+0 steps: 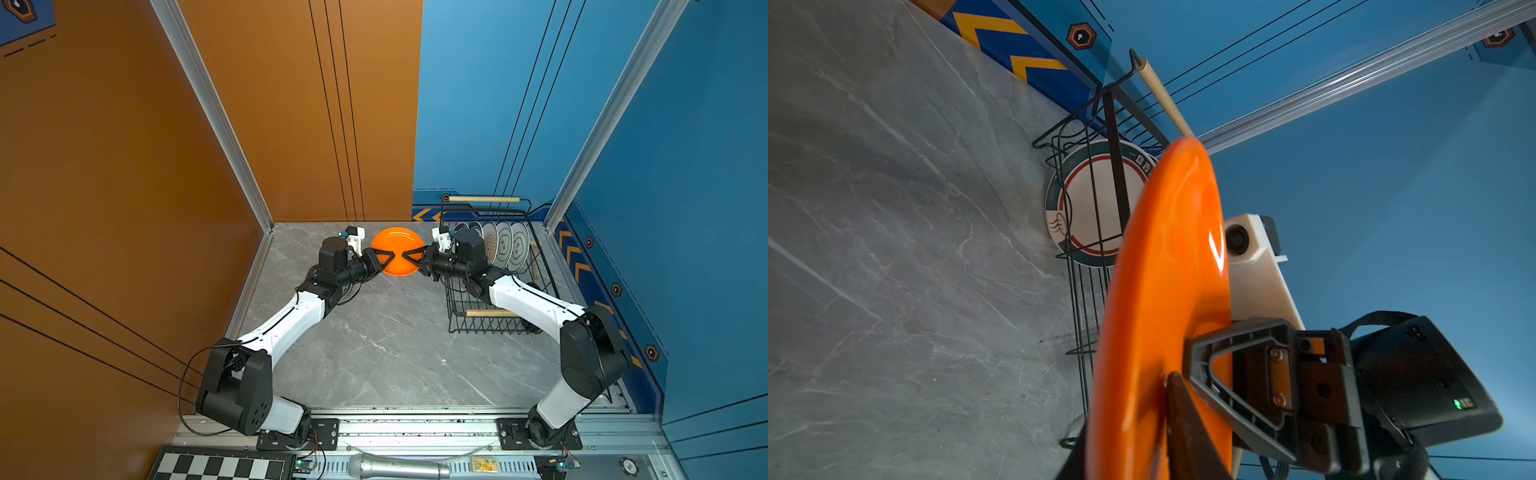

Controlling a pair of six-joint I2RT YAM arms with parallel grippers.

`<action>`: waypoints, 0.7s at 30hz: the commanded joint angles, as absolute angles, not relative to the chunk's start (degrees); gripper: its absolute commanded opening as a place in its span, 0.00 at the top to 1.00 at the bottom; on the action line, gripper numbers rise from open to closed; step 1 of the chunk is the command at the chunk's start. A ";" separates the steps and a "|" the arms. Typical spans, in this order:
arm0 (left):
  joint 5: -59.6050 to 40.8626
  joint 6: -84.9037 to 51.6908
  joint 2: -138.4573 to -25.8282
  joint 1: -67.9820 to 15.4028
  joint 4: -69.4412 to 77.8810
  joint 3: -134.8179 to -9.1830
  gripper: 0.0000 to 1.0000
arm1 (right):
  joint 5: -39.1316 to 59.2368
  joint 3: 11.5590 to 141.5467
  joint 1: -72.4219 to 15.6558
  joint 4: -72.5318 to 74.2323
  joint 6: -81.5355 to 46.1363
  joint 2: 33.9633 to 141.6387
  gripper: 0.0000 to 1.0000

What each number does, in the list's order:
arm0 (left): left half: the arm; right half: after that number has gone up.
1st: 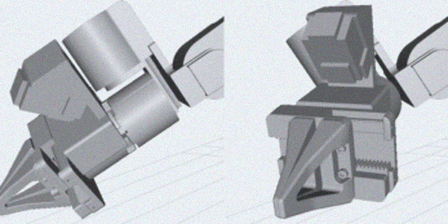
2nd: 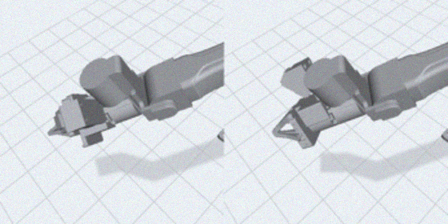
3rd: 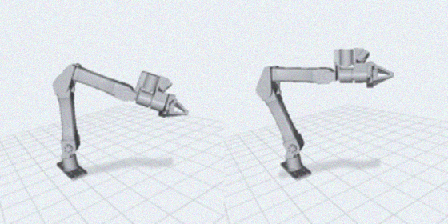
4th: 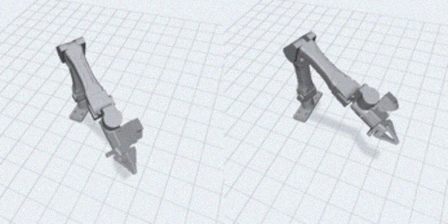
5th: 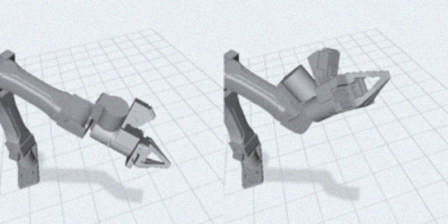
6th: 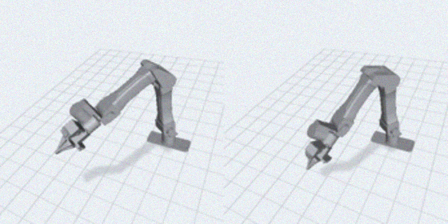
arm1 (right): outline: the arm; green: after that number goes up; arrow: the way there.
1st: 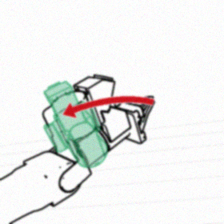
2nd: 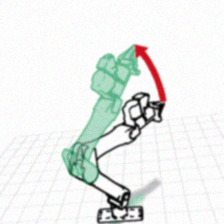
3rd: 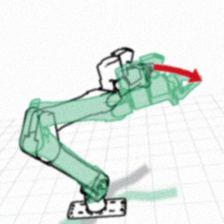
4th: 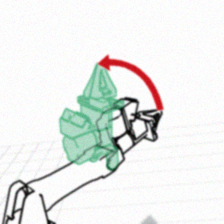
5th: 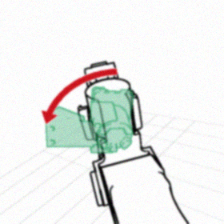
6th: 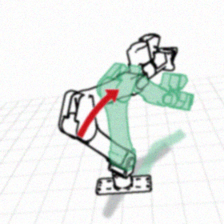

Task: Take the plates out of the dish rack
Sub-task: 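Grasp the orange plate's rim with the left gripper beside the right gripper, then open the right gripper and withdraw it while the left gripper lowers the plate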

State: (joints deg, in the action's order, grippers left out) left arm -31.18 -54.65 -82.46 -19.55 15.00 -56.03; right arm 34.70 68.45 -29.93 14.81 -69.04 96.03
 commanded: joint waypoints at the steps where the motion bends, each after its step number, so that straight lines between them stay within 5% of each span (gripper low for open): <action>1: -33.75 -51.05 -83.23 -19.22 14.64 -54.74 0.91 | 35.24 71.23 -31.11 13.29 -67.24 97.28 0.76; 8: -35.61 -52.37 -80.61 -15.04 15.48 -52.01 0.99 | 35.73 72.56 -30.11 8.46 -63.20 96.47 0.38; 12: -36.03 -51.04 -77.43 -10.07 10.84 -51.34 1.00 | 34.02 75.51 -28.75 -4.44 -54.25 94.50 0.23; 15: -36.21 -49.40 -74.96 -5.90 6.73 -50.65 1.00 | 30.21 78.81 -27.57 -16.48 -45.83 92.68 0.02; 21: -34.51 -46.45 -71.34 2.78 -1.33 -49.20 1.00 | 17.29 85.10 -25.26 -36.83 -31.90 88.51 0.00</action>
State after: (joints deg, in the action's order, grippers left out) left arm -34.70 -49.54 -73.12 0.08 4.16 -50.46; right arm 26.20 81.73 -26.22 -21.47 -43.00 92.31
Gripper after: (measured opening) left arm 0.121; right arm 0.997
